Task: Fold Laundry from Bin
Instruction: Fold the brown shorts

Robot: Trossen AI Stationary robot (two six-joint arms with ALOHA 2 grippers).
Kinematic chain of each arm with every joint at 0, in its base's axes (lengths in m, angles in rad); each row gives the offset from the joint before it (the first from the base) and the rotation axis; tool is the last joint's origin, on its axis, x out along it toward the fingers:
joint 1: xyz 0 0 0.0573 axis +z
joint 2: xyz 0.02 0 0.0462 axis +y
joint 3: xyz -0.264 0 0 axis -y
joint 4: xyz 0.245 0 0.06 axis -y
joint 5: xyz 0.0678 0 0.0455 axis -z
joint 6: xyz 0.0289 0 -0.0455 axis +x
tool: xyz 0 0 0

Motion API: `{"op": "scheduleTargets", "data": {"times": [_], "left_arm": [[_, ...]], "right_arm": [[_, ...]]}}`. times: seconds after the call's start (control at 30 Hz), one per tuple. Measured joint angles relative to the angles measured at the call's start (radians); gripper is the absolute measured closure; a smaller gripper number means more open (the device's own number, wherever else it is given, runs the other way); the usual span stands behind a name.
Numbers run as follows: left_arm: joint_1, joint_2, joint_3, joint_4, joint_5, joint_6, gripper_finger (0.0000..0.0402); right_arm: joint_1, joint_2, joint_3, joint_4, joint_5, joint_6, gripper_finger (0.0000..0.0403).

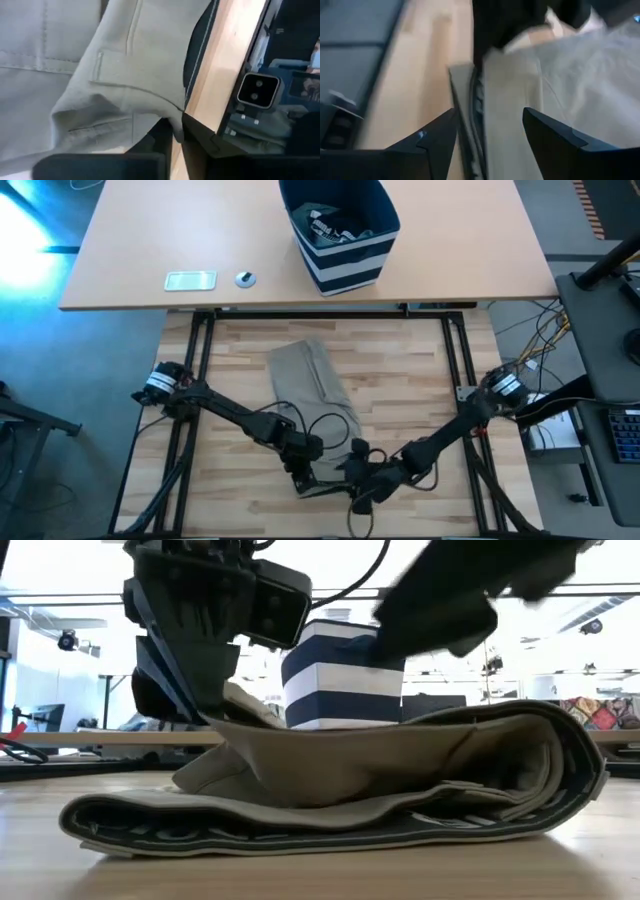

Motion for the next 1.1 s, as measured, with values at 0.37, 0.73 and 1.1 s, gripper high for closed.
{"op": "scheduleTargets", "data": {"times": [0.37, 0.73, 1.1], "left_arm": [[-0.15, -0.21, 0.01, -0.383, -0.161, 0.049, 0.022], [-0.258, -0.059, -0.191, 0.012, -0.488, 0.152, 0.024], [-0.328, -0.041, -0.255, 0.252, -0.652, 0.132, 0.027]], "right_arm": [[-0.032, 0.249, 0.238, -0.065, 0.027, -0.083, 0.0105], [-0.047, 0.332, 0.367, -0.185, -0.017, -0.023, 0.0194], [-0.058, 0.27, 0.361, -0.364, -0.156, 0.006, 0.0263]]}}
